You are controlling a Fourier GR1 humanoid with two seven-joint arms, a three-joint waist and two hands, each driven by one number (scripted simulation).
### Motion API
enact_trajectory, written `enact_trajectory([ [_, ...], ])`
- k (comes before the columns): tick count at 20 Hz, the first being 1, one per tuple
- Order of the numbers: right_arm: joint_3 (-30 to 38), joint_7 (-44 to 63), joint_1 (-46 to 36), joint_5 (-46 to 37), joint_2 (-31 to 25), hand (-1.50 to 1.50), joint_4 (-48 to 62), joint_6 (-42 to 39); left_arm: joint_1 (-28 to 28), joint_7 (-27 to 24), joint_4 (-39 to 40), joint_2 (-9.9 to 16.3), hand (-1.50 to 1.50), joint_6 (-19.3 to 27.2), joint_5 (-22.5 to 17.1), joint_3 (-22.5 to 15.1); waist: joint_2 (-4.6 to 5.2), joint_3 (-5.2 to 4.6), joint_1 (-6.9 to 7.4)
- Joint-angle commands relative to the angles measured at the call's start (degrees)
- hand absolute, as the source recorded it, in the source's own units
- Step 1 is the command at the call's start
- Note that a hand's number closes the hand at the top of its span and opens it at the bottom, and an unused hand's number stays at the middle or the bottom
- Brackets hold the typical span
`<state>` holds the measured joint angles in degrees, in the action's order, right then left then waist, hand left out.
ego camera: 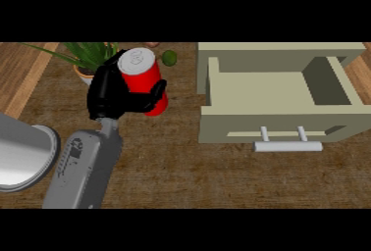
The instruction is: Pick up the can, place it into the drawer and close the drawer
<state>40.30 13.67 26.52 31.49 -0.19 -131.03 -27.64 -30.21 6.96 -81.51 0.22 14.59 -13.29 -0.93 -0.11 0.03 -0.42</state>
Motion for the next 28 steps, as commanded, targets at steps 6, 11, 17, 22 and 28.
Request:
enact_trajectory([
  [6, 2.5, 1.2, 2.9, 4.9, -0.8, -1.5, -1.8, -1.4, -12.8, 6.6, 3.7, 0.8, 1.5, 5.7, -0.1, 0.5, 0.03, -0.02, -0.44],
  [11, -1.9, 1.4, 0.9, 0.5, 0.2, -1.5, -2.8, 1.7, -19.7, 2.2, 12.8, -0.2, 1.5, 10.8, -0.1, -3.9, 0.2, -0.02, -0.84],
  [17, -0.2, 6.0, -5.4, 1.6, -3.7, -1.5, -0.3, 4.2, -29.1, 3.1, 19.0, -0.2, 1.5, 13.5, -2.2, -3.5, 0.25, -0.03, -0.42],
  [22, -0.2, 0.8, -3.0, 0.2, -1.9, -1.5, 2.2, -1.1, -36.0, -0.9, 28.9, -0.2, 1.5, 17.8, -6.1, -6.1, 0.4, 0.01, -1.36],
  [28, -0.4, 2.0, -2.9, 0.4, -0.8, -1.5, 0.8, 0.1, -40.9, -4.1, 35.4, -0.2, 1.5, 20.1, -13.5, -10.8, 0.43, 0.01, -1.95],
])
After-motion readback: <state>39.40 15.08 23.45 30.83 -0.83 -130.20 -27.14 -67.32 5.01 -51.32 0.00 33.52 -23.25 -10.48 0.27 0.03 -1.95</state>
